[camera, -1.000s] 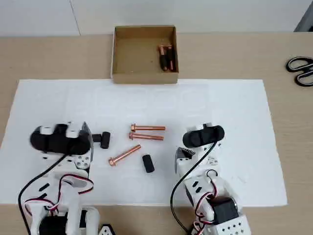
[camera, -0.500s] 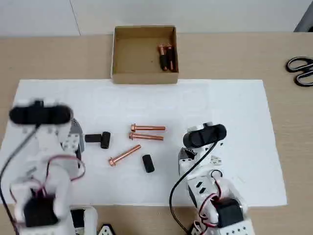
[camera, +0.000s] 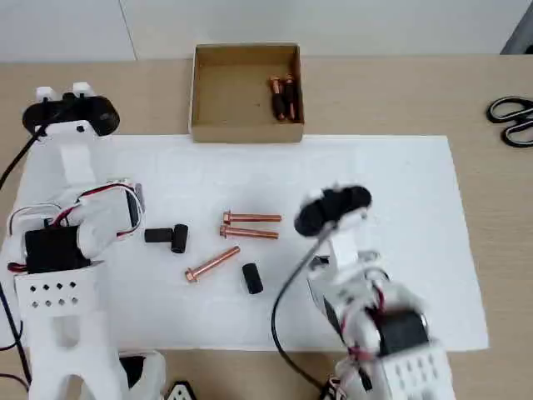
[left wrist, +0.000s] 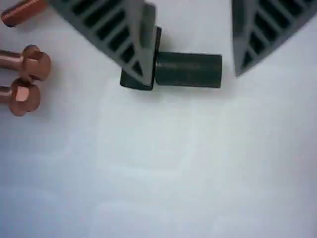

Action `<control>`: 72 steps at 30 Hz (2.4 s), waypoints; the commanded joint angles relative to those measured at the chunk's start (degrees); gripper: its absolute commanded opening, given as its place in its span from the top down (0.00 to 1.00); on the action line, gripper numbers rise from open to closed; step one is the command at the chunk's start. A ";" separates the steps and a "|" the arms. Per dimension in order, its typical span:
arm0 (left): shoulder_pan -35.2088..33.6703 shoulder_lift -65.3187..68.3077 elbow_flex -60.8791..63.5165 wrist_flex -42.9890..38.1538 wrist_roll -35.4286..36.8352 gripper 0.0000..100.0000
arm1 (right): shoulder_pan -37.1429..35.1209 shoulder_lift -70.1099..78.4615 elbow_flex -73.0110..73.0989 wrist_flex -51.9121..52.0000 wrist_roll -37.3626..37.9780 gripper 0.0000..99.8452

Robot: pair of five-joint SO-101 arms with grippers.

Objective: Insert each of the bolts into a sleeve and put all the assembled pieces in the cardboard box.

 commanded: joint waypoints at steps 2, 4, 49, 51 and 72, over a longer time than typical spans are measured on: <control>0.26 0.09 -0.66 0.18 0.35 0.89 | -1.10 23.60 -18.02 2.15 -1.67 1.00; 0.26 0.09 0.75 -0.18 0.44 0.89 | -4.00 33.27 -24.79 5.93 -6.59 1.00; 0.18 0.00 4.35 -0.88 0.44 0.89 | -24.22 71.87 -42.90 7.16 -34.55 0.71; 0.18 0.00 4.35 -0.79 0.44 0.89 | -24.31 71.78 -42.90 7.16 -34.46 0.71; 0.26 0.00 4.35 -0.70 0.44 0.89 | -25.45 79.96 -42.90 3.82 -34.55 0.71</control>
